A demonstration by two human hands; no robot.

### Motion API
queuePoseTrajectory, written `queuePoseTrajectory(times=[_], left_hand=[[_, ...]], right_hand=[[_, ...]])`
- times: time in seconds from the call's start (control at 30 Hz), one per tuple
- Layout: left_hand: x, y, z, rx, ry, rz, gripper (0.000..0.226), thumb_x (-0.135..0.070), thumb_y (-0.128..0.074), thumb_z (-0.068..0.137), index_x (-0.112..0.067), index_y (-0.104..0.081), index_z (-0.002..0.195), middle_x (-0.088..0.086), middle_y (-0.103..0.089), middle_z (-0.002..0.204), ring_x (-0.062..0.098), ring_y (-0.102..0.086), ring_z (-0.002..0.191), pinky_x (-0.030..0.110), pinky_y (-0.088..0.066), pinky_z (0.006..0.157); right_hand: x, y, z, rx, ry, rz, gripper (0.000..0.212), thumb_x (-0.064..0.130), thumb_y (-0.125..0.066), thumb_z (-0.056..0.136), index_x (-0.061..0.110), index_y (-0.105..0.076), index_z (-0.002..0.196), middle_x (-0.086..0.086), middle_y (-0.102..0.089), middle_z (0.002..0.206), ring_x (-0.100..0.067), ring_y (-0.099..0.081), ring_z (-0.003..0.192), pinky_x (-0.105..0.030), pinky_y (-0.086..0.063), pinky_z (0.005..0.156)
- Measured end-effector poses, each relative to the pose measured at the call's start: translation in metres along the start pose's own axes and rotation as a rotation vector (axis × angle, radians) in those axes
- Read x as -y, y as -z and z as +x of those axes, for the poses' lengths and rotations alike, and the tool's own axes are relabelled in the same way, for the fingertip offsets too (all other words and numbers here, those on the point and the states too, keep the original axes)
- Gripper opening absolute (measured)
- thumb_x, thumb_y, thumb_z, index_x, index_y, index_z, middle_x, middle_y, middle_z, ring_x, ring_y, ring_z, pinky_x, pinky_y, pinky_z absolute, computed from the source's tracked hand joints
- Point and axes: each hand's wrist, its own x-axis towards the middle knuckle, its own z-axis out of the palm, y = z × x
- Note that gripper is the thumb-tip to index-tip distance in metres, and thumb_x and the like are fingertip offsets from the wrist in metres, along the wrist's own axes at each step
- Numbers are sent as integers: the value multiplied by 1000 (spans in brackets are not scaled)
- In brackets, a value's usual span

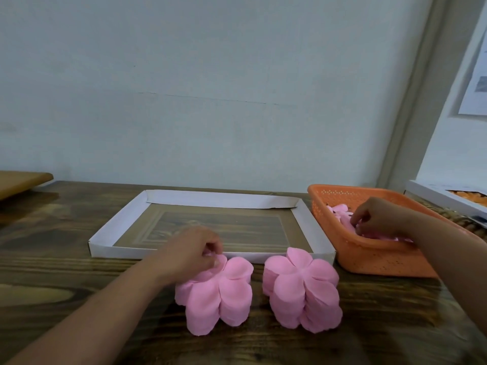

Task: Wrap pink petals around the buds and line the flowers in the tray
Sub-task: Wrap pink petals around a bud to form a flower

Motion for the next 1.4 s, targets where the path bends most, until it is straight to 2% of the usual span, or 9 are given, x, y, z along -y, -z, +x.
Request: queuePoseTrajectory(times=[0.2,0.4,0.5,0.73,0.87,1.0,1.13,1.23,1.4], left_hand=[[-2,-1,0,-32,-35,56,2,-17,-66,82,-18,-66,83,-12,-55,78,1,-47,70,15,-35,60],[-4,3,-3,-47,32,-36,15,-20,-66,83,-26,-58,73,-11,-57,79,7,-52,75,19,-39,62],[-5,4,-3,-55,101,-190,15,-22,-64,87,-29,-57,75,-8,-63,83,8,-58,77,15,-42,60],[-11,4,-2,-156,180,-329,16,-14,-61,88,-25,-56,78,-1,-66,81,6,-52,66,13,-38,55],[-12,3,2,-286,309,-484,10,-9,-58,89,-11,-60,79,7,-62,77,17,-51,67,26,-40,60],[-15,8,2,-297,452,-794,17,-10,-54,94,-8,-56,78,10,-58,77,23,-52,71,31,-44,64],[-23,15,-1,-129,545,-1286,16,-13,-45,99,-3,-57,97,21,-64,93,31,-62,82,43,-53,76],[-27,17,-2,58,495,-1495,41,-14,-41,96,-8,-63,61,10,-60,68,20,-58,56,29,-51,54],[-33,14,3,115,522,-1752,40,-12,-37,96,-5,-55,61,12,-60,70,22,-59,59,34,-50,68]], right_hand=[[0,-4,4,-17,-4,-19,25,1,-68,76,24,-71,68,3,-70,70,-11,-64,63,-17,-45,55],[-3,-4,7,-91,18,48,16,-2,-64,80,12,-69,74,-6,-70,78,-18,-64,70,-26,-49,64],[-3,-5,9,-195,17,103,13,0,-59,84,9,-62,76,-9,-65,80,-25,-60,75,-32,-46,65],[-3,-8,17,-464,-45,271,15,11,-44,95,3,-53,86,-14,-59,77,-28,-55,66,-29,-36,54],[-2,-1,22,-608,-155,610,24,25,-61,89,4,-60,78,-9,-57,60,-21,-47,46,-23,-36,48],[11,9,23,-525,-142,878,13,14,-69,85,7,-69,95,-9,-57,65,-17,-45,52,-23,-40,44],[48,14,8,-354,-25,866,27,7,-68,83,15,-67,109,-5,-63,75,-11,-52,54,-23,-45,48],[89,8,-15,-371,122,814,25,9,-76,77,19,-66,98,2,-64,74,-6,-49,43,-16,-44,43],[143,-11,-49,-265,379,865,21,2,-75,76,10,-70,95,8,-65,74,3,-51,47,-12,-43,49]])
